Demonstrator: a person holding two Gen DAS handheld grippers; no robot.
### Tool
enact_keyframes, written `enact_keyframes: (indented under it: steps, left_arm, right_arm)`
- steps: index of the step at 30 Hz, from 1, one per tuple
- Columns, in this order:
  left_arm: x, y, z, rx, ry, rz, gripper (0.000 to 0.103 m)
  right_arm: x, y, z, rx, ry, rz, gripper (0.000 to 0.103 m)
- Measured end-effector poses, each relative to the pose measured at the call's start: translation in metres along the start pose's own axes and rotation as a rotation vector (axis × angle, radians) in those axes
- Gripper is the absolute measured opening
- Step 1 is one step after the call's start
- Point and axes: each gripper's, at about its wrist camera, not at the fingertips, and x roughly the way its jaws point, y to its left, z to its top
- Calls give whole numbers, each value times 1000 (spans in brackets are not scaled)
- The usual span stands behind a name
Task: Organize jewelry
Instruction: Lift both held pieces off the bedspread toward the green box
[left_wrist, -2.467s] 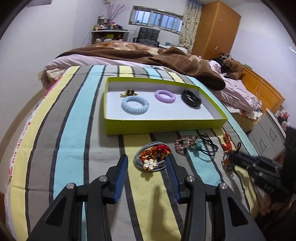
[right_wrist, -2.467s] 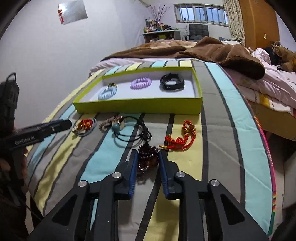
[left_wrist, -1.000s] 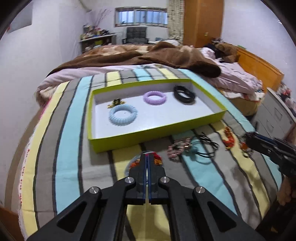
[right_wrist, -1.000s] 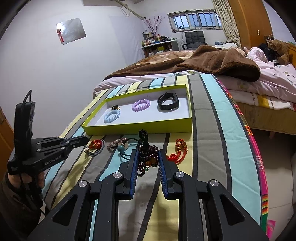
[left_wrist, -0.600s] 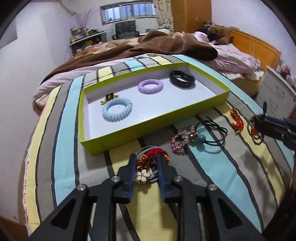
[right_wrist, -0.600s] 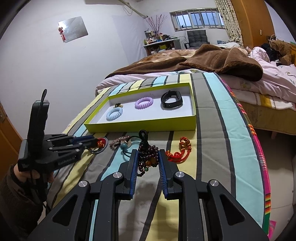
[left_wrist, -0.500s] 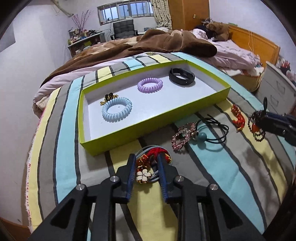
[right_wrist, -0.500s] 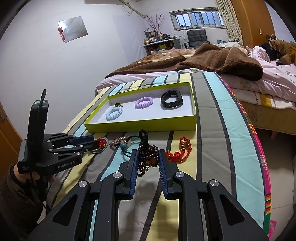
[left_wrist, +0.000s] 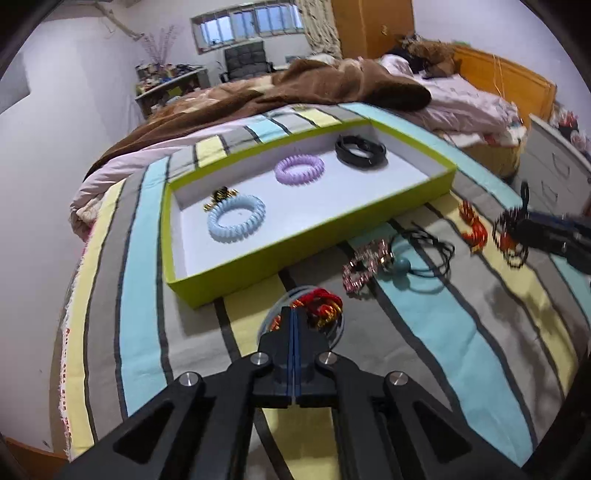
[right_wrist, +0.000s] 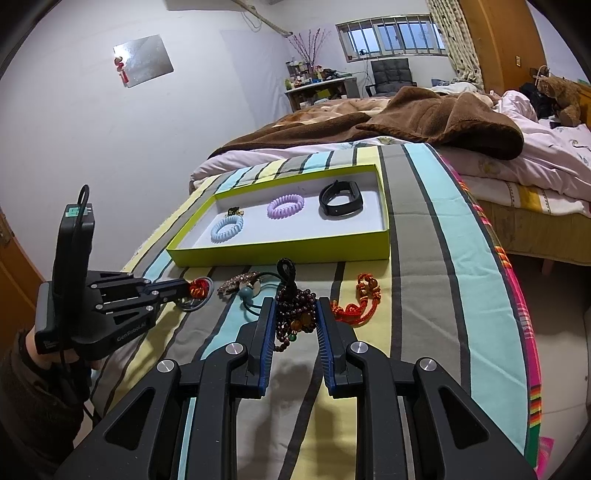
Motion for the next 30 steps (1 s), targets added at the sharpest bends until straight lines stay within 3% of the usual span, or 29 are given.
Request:
enact_keyframes:
  steps: [6,13,15,17,19,25,27,30]
  left_arm:
    - [-14,11,3,-44,-44,-20,0]
    - [-16,23,1,-176,-85,-194,3]
    - [-14,20,2,-162,-84,-189,21]
    - [-10,7,2,-90,-64,-146,29]
    - [-4,-1,2,-71,-40,-175,30]
    - [7,-4,1,-92,-9,-153,28]
    - [7,-2,-1,-99,-4,-155,18]
    - [5,-1,-2,-104,-9,-162,15]
  right_arm:
    - [-3,2,1,-7,-9,2,22]
    - [-4,4,0,-9,-8,8,22]
    - [-3,4,0,-8,-6,8,22]
    - [-3,5,0,-9,-5,9,22]
    - [-3,5,0,-9,-5,9,23]
    - [-2,3,1,-5,1,4,22]
    - [-1,3,1,-5,0,3,22]
    - [0,1,2,0,-1,2,22]
